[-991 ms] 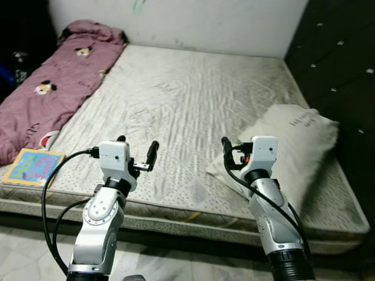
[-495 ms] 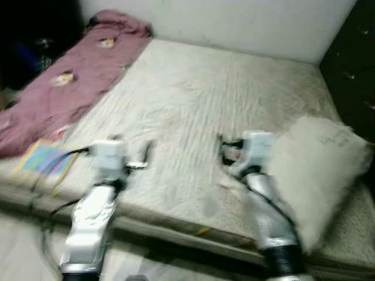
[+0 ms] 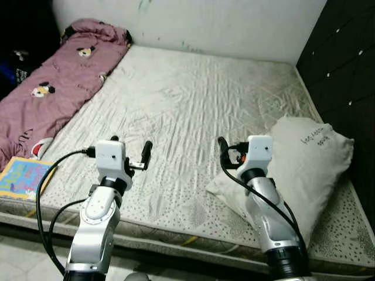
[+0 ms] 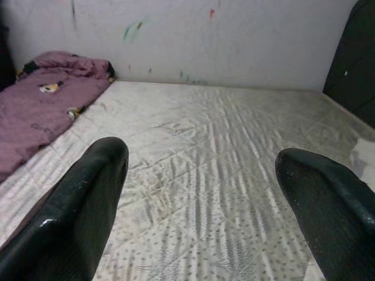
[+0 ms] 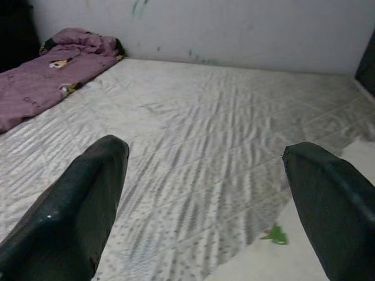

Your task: Clean up the room

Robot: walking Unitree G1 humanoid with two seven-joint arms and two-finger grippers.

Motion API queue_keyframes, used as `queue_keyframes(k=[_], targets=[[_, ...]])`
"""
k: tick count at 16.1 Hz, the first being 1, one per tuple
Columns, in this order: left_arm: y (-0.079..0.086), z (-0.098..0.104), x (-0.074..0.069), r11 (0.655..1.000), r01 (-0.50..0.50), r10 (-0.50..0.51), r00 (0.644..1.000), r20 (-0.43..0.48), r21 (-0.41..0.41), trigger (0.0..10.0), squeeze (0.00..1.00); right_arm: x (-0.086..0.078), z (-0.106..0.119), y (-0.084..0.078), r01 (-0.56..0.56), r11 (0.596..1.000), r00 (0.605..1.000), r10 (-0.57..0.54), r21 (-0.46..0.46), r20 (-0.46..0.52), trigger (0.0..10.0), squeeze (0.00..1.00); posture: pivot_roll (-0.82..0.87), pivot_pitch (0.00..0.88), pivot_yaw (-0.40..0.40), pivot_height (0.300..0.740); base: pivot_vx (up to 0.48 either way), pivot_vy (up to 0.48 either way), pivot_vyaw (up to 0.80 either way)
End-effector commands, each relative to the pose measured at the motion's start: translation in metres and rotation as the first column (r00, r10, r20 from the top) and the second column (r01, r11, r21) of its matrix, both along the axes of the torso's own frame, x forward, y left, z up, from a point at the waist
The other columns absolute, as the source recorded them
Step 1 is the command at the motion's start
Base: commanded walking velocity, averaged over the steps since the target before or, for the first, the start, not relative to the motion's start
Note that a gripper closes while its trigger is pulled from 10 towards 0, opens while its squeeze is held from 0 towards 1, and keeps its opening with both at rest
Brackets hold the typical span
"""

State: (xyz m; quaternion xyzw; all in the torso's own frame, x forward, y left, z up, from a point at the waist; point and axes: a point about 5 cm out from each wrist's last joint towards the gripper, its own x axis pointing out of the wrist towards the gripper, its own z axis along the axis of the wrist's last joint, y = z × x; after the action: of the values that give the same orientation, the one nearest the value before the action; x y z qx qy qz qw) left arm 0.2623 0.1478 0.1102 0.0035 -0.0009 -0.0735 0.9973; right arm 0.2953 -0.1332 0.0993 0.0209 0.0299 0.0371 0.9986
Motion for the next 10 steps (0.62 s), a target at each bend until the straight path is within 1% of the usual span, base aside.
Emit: queue_keyframes(k=[1,2,4,7,8,10], targets=[[0.002,0.001,-0.002,0.999,-0.021,0.02,1.0,0.012,0.03,10.0,0.0,0.002,0.0,-0.008,0.035,0.999,0.999,-0.035,-0.014,0.008,10.0,0.0,0.05,0.0,-0.008,0.74,0.0,0.0,0.0],[0.003,0.0,-0.003,0.999,-0.022,0.022,1.0,0.008,0.033,10.0,0.0,0.003,0.0,-0.009,0.041,0.999,0.999,-0.04,-0.016,0.008,10.0,0.0,0.05,0.0,-0.008,0.74,0.0,0.0,0.0],[0.004,-0.001,-0.003,0.999,-0.026,0.026,1.0,-0.001,0.035,10.0,0.0,0.002,-0.001,-0.011,0.051,0.999,0.999,-0.051,-0.011,0.004,10.0,0.0,0.04,0.0,0.001,0.74,0.0,0.0,-0.8],[0.0,-0.001,-0.003,1.0,0.001,-0.001,1.0,-0.012,0.028,10.0,0.0,0.0,0.0,-0.014,0.065,0.998,0.998,-0.065,-0.017,0.014,10.0,0.0,0.03,0.0,0.012,0.74,0.0,0.0,-0.8],[-0.001,-0.002,-0.003,1.0,0.012,-0.011,1.0,-0.016,0.021,10.0,0.0,0.0,0.0,-0.016,0.072,0.997,0.997,-0.072,-0.02,0.017,10.0,0.0,0.03,0.0,0.012,0.74,0.0,0.0,-0.49],[-0.005,-0.002,-0.001,1.0,0.023,-0.023,1.0,-0.019,0.005,10.0,0.0,0.002,0.002,-0.021,0.082,0.996,0.996,-0.081,-0.03,0.023,10.0,0.0,0.01,0.0,0.013,0.74,0.0,0.0,0.0]])
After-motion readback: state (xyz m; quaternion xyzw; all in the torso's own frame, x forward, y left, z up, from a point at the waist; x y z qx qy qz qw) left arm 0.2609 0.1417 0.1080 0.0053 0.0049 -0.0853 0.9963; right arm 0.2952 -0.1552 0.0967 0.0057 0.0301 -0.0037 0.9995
